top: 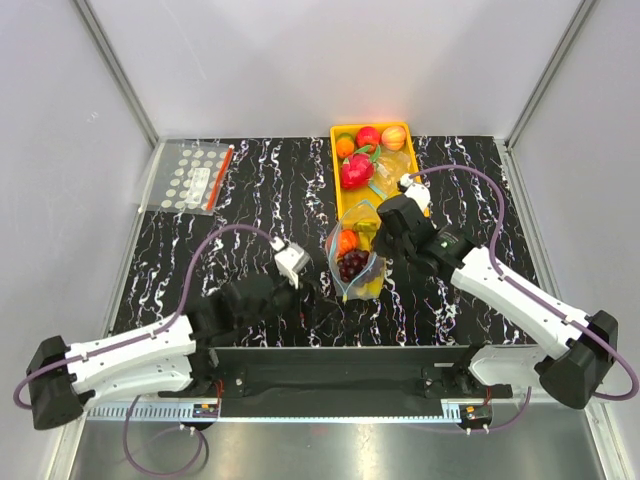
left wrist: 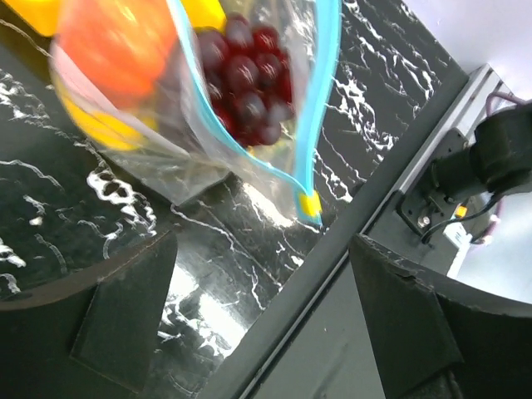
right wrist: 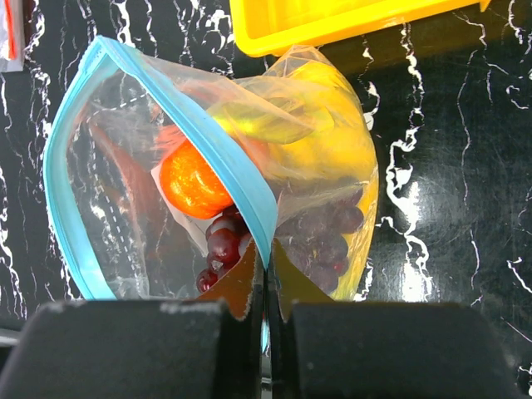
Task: Place the food in the zip-top bag and seal the zipper
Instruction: Adjust the zipper food storage bag at the center of the board.
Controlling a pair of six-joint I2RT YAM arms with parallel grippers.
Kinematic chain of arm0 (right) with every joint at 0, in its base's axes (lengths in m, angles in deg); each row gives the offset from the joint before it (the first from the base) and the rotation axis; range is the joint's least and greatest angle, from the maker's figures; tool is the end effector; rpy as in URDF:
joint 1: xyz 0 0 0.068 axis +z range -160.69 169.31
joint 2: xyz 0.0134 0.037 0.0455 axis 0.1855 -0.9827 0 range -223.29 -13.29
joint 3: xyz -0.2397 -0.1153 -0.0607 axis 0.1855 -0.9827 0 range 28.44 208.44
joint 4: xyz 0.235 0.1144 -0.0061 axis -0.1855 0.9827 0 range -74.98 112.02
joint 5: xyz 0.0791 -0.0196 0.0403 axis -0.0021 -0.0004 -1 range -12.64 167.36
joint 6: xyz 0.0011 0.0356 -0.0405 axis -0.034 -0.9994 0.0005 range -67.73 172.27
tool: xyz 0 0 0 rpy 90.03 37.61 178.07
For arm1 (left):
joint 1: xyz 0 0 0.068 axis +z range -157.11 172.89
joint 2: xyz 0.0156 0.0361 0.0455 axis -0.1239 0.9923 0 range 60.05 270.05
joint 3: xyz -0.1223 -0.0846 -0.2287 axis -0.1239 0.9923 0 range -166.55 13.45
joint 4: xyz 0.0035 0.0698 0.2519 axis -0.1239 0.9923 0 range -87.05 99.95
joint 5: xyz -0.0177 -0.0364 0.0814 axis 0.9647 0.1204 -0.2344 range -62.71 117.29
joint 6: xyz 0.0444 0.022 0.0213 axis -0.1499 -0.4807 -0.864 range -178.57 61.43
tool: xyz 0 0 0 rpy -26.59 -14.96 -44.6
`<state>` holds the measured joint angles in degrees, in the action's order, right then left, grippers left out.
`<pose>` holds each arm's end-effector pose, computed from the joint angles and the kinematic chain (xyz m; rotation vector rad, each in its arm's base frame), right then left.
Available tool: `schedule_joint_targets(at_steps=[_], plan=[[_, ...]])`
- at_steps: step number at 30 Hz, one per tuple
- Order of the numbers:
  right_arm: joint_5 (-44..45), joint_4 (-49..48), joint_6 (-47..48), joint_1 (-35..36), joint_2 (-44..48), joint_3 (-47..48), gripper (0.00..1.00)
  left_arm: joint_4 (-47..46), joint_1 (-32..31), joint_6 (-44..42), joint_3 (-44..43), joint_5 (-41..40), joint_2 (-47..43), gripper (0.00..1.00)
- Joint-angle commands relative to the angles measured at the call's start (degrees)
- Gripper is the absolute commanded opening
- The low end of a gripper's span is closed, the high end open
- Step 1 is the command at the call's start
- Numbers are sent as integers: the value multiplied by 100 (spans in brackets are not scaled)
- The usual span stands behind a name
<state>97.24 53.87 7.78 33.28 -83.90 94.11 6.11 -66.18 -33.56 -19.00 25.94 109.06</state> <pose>0.1950 0.1712 0.3268 0.1828 2.3042 0.3967 0.1045 -0.1728 0.2635 0.5801 1.9523 -0.9420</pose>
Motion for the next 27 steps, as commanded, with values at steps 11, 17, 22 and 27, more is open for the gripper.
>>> schedule_joint_targets(at_steps=[11,17,22,27], plan=[[-423,-352,-112,-248,3,192,0,-3048,-1827,-724,846,-3020,590,90],[-450,-343,-104,-257,82,218,0,-3366,-1977,-1157,372,-3582,1663,90],[-476,-308,-86,-266,144,209,0,-3646,-1977,-1166,195,-3882,2068,76],[-432,-194,-121,-266,275,174,0,-3613,-1959,-1341,-16,-3909,2226,25]])
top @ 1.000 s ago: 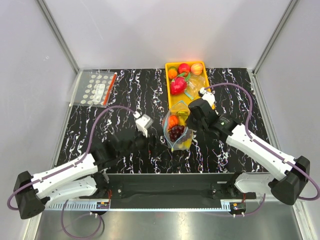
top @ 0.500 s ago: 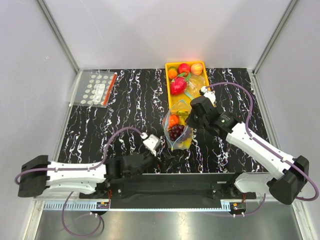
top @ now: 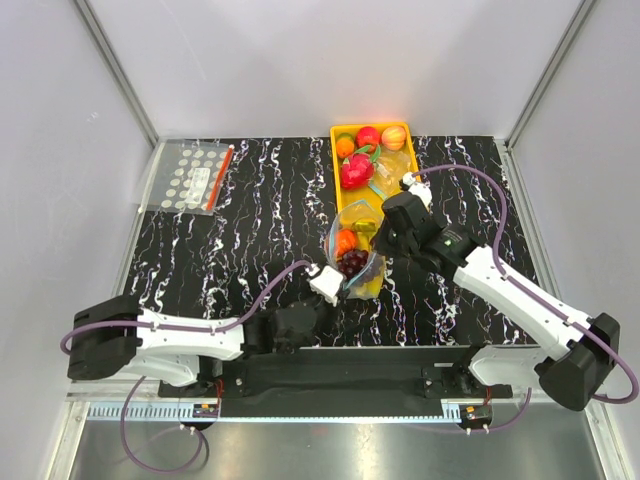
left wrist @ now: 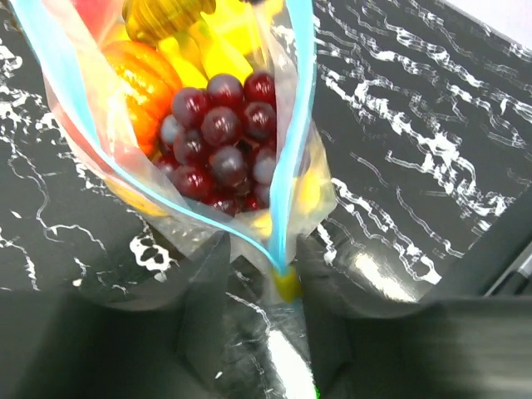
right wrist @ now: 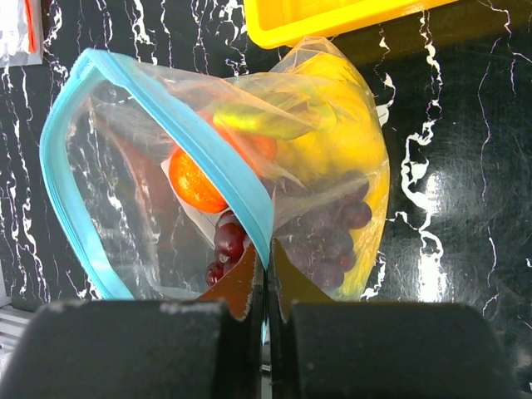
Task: Place the food in the zip-top bag and seal the zipper
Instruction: Adjust the zipper food storage bag at the center of the board.
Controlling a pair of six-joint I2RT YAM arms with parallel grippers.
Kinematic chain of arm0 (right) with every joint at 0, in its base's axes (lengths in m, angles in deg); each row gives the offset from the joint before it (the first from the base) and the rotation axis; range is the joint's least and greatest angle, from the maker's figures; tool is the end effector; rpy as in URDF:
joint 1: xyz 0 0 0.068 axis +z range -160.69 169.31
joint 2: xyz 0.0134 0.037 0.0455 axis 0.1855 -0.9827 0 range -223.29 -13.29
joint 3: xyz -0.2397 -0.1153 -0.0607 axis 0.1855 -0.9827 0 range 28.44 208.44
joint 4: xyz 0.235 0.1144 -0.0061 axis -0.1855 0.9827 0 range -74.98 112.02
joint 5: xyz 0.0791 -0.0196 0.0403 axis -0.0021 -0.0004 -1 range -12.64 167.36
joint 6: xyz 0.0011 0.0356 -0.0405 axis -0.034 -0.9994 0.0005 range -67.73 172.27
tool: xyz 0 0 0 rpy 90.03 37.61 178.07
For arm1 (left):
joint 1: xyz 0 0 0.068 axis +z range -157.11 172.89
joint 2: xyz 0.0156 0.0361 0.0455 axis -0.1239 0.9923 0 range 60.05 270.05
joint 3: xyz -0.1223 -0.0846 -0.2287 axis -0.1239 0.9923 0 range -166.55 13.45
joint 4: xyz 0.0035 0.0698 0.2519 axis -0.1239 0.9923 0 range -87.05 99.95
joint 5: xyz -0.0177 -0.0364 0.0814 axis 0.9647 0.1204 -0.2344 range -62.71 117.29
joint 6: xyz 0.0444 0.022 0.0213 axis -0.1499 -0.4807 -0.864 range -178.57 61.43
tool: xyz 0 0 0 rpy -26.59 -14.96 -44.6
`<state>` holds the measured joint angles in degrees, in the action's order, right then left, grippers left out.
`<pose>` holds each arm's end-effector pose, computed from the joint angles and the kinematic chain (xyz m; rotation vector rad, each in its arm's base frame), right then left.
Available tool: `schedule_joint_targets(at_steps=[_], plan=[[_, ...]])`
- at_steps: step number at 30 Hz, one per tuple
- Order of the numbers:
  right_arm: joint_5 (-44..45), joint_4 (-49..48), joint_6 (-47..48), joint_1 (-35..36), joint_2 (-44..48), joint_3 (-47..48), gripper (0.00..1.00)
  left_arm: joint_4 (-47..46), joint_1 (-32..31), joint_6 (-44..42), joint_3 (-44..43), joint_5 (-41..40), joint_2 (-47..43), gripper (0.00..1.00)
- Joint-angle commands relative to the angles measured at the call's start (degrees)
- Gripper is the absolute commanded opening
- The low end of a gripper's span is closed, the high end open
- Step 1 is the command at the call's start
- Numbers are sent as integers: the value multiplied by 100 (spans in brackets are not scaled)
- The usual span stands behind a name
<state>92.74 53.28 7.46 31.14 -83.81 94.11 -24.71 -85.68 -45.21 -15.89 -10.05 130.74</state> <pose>0.2003 0.1665 0.3274 0.1971 2.3270 0.4648 0.0719 -0.2462 0.2216 0.5470 1.7105 -0.5726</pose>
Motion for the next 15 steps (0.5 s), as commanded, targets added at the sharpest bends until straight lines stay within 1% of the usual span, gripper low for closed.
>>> schedule_joint_targets(at_steps=[1,3,4,6,7,8,9,11,12,15], plan=[[35,-117,-89,-51,302,166,0,-452,-18,-185,-370,-300,50,18],[123,-38,-71,-60,434,113,0,-232,-10,-203,-432,-247,-82,7],[167,-12,-19,-52,486,104,0,-144,-1,-203,-432,-212,-178,0],[299,58,95,-51,627,69,8,188,34,-168,-423,15,-582,0],[351,85,209,-60,662,60,13,347,147,-159,-441,182,-731,0],[396,102,297,-52,732,69,16,540,218,-89,-510,488,-1020,0],[405,137,376,-51,750,78,21,916,288,-71,-546,648,-1171,0],[370,173,684,-51,838,104,37,1235,499,-71,-590,1042,-1565,0],[370,182,807,-51,873,121,46,1515,578,-80,-599,1167,-1707,0],[343,138,1473,-51,1040,165,66,1824,790,-141,-477,1554,-2156,0]])
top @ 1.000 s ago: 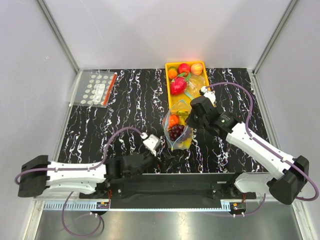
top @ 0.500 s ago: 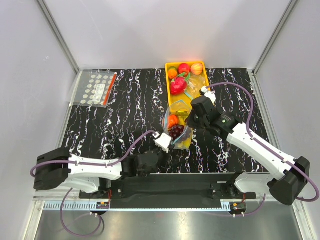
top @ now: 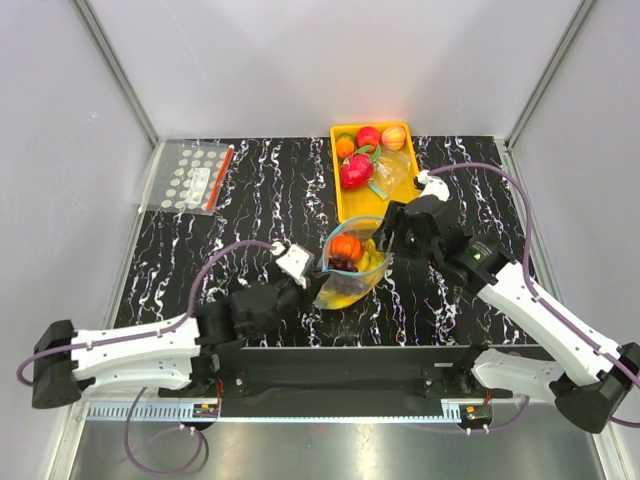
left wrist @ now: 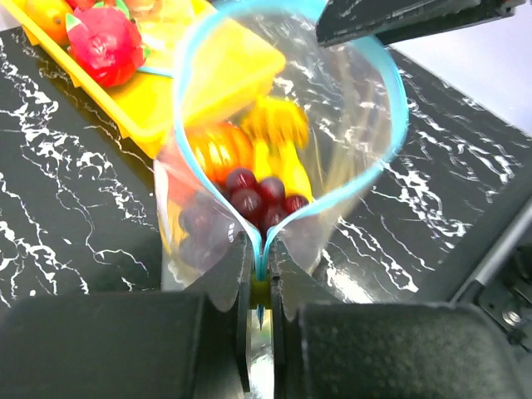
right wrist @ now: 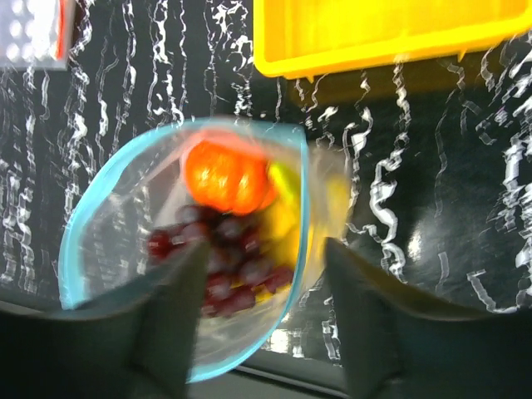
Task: Place the food in the zip-top bag and seal the zipper
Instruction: Adjust the zipper food storage bag at the center of the board.
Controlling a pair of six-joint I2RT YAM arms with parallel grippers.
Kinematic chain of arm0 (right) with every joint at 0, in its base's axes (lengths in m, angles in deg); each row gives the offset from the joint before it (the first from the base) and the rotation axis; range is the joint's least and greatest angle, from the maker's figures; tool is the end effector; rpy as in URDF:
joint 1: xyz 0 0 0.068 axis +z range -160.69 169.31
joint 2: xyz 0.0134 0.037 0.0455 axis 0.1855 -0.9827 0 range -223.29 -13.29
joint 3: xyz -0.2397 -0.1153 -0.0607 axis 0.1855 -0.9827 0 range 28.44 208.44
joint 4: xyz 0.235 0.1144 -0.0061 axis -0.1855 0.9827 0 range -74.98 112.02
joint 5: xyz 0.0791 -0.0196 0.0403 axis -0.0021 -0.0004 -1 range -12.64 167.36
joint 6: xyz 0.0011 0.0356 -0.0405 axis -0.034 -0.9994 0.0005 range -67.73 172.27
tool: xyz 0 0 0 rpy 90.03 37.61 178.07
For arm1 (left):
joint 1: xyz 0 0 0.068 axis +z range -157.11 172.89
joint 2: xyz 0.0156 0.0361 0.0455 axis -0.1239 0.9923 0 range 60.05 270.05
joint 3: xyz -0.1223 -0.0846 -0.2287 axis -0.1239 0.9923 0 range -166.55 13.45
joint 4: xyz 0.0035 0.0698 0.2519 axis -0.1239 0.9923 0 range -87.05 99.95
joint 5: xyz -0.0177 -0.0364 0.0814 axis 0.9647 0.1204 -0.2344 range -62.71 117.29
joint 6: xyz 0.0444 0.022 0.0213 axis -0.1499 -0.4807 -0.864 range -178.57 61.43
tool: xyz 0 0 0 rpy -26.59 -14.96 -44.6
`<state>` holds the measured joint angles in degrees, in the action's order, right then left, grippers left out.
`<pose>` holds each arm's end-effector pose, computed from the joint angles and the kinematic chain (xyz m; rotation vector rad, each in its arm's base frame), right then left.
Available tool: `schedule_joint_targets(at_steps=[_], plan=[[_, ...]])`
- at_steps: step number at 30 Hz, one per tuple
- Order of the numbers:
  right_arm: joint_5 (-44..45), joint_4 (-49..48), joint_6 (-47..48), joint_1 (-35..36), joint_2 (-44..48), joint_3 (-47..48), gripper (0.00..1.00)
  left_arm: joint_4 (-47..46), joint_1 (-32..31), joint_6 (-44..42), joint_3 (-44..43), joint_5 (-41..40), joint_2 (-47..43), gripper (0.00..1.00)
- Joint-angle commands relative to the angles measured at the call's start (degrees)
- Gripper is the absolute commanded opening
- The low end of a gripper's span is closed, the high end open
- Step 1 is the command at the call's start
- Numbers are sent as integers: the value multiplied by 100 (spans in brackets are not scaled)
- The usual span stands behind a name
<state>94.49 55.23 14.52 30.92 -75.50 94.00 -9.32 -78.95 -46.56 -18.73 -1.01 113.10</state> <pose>0.1748 0.1412 0.3564 0.0920 2.2155 0.4500 0.0833 -0.1997 0.2775 0.5307 1.6654 -0.6612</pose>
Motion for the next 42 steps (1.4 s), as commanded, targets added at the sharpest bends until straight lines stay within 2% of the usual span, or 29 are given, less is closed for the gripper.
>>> schedule_joint_targets(at_steps=[1,3,11,18,20,22,24,25,27,29,30,33,37,39,42], plan=[[107,-92,892,-30,245,194,75,322,169,-6,-140,684,-471,0],[46,-136,1234,-38,254,325,79,340,239,12,27,790,-595,0],[-429,750,2035,-30,-895,1309,79,313,257,196,274,1019,-788,0],[-499,805,2404,-47,-1258,1170,85,594,258,152,222,992,-955,0],[-631,726,2483,-38,-1267,1082,82,664,258,152,230,993,-1008,0],[-597,725,2519,-47,-1389,1090,65,717,258,152,239,975,-1043,0],[-544,769,2475,-73,-1468,1134,42,752,258,152,283,940,-1096,0],[-465,778,2440,-91,-1512,1143,19,761,266,179,300,922,-1122,0],[-473,787,2387,-161,-1539,1178,7,770,258,188,405,940,-1166,21],[-438,883,2352,-214,-1583,1275,0,718,266,196,511,966,-1271,39],[-438,945,2343,-232,-1618,1319,0,674,258,188,633,984,-1298,52],[-377,1200,2343,-293,-1776,1503,0,437,258,161,897,1080,-1430,69],[-447,1288,2299,-320,-1882,1548,0,121,266,48,1231,1159,-1500,83],[-491,1253,2291,-328,-1856,1504,0,-108,258,-6,1434,1142,-1553,84],[-508,1235,2282,-320,-1829,1469,0,-608,258,-198,1724,1168,-1667,78]])
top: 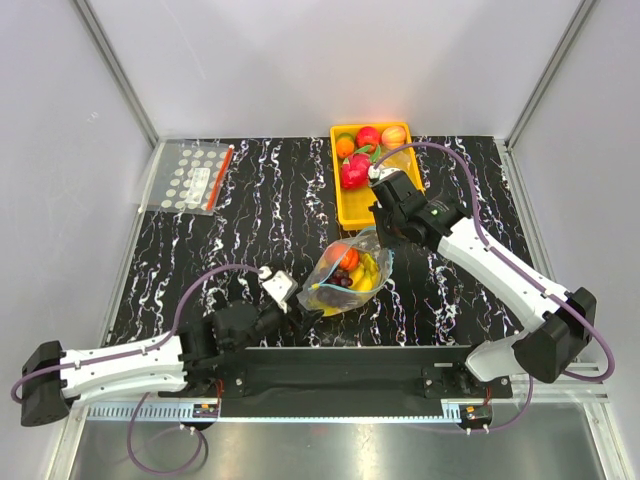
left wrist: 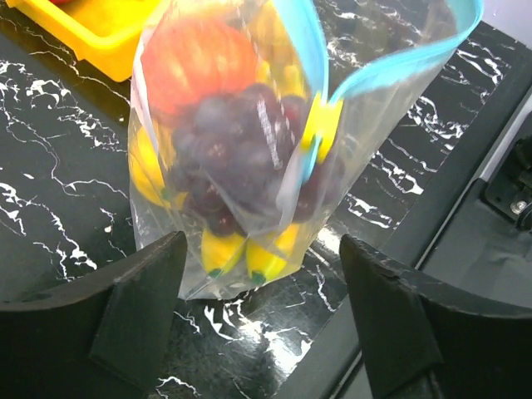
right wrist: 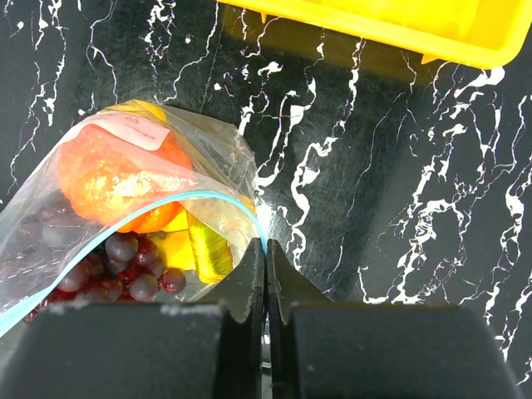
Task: Place the food in the zip-top bag and seal the zipper
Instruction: Adjust the zipper food storage bag at the center of the board.
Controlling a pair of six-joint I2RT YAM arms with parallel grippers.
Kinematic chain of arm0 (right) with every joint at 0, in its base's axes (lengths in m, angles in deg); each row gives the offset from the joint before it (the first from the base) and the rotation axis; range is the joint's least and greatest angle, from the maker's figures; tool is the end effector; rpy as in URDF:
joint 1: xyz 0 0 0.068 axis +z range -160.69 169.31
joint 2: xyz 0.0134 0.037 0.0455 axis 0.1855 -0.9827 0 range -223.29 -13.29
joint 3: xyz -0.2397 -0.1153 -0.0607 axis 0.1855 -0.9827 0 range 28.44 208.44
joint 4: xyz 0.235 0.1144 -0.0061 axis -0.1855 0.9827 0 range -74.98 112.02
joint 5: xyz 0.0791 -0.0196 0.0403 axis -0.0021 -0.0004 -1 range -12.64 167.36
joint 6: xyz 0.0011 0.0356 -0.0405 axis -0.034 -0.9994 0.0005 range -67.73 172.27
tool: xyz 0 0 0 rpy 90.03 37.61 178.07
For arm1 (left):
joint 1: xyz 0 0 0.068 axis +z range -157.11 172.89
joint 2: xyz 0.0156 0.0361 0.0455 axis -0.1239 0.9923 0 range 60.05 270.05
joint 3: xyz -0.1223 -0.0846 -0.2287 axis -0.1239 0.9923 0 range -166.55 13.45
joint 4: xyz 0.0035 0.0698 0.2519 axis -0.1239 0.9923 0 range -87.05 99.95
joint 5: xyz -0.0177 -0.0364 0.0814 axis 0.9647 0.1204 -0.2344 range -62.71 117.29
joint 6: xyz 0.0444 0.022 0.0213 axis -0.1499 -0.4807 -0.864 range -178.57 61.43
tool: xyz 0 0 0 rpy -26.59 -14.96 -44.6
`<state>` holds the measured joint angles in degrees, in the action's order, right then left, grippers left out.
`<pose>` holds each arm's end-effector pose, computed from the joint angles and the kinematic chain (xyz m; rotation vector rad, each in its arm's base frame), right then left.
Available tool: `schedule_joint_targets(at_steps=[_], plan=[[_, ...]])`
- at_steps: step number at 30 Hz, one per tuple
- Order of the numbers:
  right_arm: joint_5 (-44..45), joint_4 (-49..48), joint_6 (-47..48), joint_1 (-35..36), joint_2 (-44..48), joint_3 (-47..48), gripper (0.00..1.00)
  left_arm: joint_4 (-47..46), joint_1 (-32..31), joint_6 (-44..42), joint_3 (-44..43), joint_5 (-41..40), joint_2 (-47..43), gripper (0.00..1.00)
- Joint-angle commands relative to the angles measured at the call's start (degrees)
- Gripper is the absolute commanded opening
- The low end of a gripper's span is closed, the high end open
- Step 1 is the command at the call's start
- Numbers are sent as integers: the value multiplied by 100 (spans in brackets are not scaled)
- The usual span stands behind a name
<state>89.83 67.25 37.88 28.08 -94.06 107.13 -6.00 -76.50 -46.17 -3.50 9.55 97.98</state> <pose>0.2295 0.1744 0.3368 -0.4399 2.4509 0.1155 0.0691 -0.1529 0.2216 0.6658 1.7085 -0.7493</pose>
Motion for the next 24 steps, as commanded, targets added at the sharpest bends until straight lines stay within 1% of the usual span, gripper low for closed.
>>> schedule_joint_targets(at_steps=[1,5,8,11,14,15,18,21,22,24], plan=[[-69,24,-55,-36,44,146,0,-1081,13,-360,262,130,-155,75],[-183,-19,-55,-44,62,137,0,-1923,21,-748,613,350,-154,72],[-201,-37,-64,-44,53,120,0,-2259,13,-862,807,280,-338,73],[-236,-81,-81,-44,53,76,0,-2356,13,-1029,904,122,-672,73],[-271,-107,-72,-44,70,49,0,-2524,13,-1178,965,33,-901,63],[-271,-107,-64,-53,70,49,0,-2533,13,-1205,966,33,-910,57],[-306,-143,-64,-44,70,67,0,-2375,13,-1372,808,138,-797,53],[-333,-151,-64,-44,79,76,0,-2348,13,-1381,720,305,-630,51],[-333,-151,-64,-44,79,84,0,-2383,13,-1390,702,384,-560,48],[-333,-143,-64,-44,97,76,0,-2410,13,-1407,658,446,-445,45]])
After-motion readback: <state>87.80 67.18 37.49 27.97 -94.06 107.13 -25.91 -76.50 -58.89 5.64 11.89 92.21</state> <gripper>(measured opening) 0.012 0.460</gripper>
